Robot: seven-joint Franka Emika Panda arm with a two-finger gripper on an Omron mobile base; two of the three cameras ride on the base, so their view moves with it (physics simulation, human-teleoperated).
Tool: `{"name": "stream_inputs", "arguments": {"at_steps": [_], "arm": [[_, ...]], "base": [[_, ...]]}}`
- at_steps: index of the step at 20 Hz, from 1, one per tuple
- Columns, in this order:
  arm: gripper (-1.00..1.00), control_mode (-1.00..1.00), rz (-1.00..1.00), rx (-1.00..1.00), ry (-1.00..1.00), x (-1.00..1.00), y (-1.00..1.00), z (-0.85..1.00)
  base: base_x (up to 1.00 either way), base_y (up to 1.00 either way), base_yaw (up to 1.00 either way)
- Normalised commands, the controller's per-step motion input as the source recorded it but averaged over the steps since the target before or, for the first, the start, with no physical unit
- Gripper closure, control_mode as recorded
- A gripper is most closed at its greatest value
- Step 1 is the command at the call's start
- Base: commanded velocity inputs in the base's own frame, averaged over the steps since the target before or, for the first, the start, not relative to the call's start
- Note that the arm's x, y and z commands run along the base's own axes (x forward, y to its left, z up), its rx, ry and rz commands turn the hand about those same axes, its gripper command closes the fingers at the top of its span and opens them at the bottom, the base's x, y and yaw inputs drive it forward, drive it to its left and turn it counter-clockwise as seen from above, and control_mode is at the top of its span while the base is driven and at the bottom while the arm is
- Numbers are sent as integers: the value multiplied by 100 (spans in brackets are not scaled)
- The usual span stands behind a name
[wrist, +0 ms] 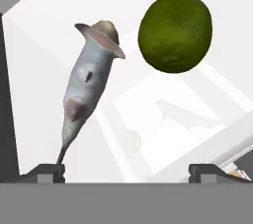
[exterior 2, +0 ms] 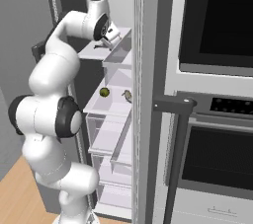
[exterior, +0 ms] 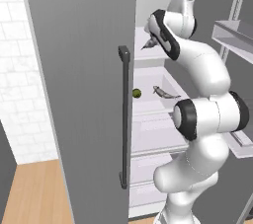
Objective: Place one lime and one fish in each tupperware on the nearby counter, to pack two identical lunches.
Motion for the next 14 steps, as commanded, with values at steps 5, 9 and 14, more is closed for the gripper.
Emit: {"name": "stream_inputs", "arguments": {"at_steps": [5, 9, 14], "arm": [[-100, -100, 0, 0, 5, 43, 0, -14], [-100, -100, 0, 0, 5, 47, 0, -15], [-100, -100, 1, 0, 1, 47, 0, -1]], "base": [[0, 0, 0], [0, 0, 0], [0, 0, 0]]}}
